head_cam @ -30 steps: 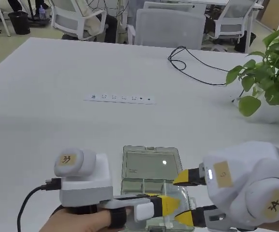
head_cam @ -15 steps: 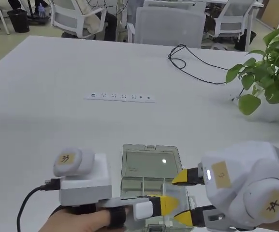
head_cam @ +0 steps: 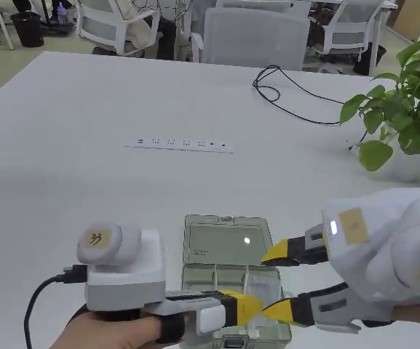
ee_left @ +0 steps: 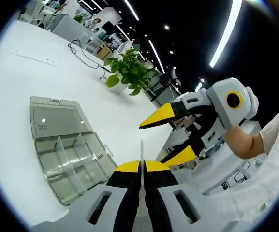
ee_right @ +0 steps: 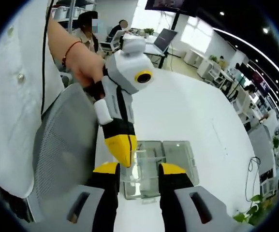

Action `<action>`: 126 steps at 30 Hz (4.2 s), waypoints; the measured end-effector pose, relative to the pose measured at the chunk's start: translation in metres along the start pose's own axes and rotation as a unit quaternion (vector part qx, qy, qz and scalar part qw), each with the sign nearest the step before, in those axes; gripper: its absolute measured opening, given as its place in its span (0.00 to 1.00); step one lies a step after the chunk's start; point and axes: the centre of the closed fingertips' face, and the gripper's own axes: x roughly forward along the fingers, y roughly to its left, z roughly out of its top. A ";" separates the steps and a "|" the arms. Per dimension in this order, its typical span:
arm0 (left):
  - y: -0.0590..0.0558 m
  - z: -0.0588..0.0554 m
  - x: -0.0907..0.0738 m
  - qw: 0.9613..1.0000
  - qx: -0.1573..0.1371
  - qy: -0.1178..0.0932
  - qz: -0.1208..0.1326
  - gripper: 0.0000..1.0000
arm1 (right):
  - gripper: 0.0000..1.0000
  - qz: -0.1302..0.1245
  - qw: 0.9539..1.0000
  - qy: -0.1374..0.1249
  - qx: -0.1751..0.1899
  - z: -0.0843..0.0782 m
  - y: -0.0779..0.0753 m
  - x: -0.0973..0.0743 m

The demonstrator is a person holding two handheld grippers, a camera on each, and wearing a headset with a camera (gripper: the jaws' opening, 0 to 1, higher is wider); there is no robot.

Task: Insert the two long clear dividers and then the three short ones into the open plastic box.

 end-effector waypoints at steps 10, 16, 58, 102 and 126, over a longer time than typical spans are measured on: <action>-0.024 -0.004 -0.008 0.975 0.215 0.020 -0.047 0.00 | 0.21 0.119 0.990 -0.039 0.056 0.005 0.018 -0.015; -0.036 -0.006 -0.013 0.968 0.239 0.016 -0.073 0.00 | 0.15 0.160 0.985 -0.043 0.051 0.011 0.030 -0.014; -0.031 -0.018 -0.022 0.961 0.264 0.040 -0.068 0.09 | 0.03 0.188 0.980 -0.033 0.047 0.004 0.038 -0.012; 0.046 -0.041 -0.064 0.959 0.264 0.080 0.058 0.80 | 0.03 0.112 0.989 0.099 0.025 -0.074 -0.027 0.041; 0.049 -0.042 -0.065 0.964 0.246 0.072 0.063 0.84 | 0.03 0.125 0.983 0.132 0.020 -0.087 -0.026 0.063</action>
